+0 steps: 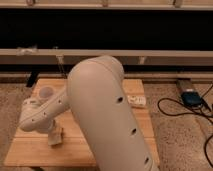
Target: Wipe the white sponge on the table
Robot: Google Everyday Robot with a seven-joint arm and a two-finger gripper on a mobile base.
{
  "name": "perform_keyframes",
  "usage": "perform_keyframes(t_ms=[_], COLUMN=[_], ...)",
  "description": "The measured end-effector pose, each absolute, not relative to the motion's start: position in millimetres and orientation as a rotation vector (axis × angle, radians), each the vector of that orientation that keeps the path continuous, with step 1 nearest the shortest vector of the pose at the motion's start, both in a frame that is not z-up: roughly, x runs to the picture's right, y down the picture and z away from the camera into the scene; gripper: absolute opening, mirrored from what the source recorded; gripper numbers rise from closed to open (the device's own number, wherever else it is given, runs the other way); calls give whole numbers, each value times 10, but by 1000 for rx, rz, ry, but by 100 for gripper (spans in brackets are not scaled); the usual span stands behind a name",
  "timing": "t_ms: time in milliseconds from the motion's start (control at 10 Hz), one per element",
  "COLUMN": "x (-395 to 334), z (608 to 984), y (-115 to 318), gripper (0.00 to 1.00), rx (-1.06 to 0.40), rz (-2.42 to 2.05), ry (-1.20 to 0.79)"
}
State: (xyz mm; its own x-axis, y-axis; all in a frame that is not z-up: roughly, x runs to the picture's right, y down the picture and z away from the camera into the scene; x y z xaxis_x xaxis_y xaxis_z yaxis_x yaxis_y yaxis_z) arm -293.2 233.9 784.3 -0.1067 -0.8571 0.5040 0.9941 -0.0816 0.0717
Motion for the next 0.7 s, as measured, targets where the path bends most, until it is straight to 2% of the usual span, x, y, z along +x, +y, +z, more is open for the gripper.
perform_keyframes(t_ms=[700], x=[-2472], z=[7953], y=[2482], gripper=[0], rx=[-462], rz=[-1540], ry=[-440])
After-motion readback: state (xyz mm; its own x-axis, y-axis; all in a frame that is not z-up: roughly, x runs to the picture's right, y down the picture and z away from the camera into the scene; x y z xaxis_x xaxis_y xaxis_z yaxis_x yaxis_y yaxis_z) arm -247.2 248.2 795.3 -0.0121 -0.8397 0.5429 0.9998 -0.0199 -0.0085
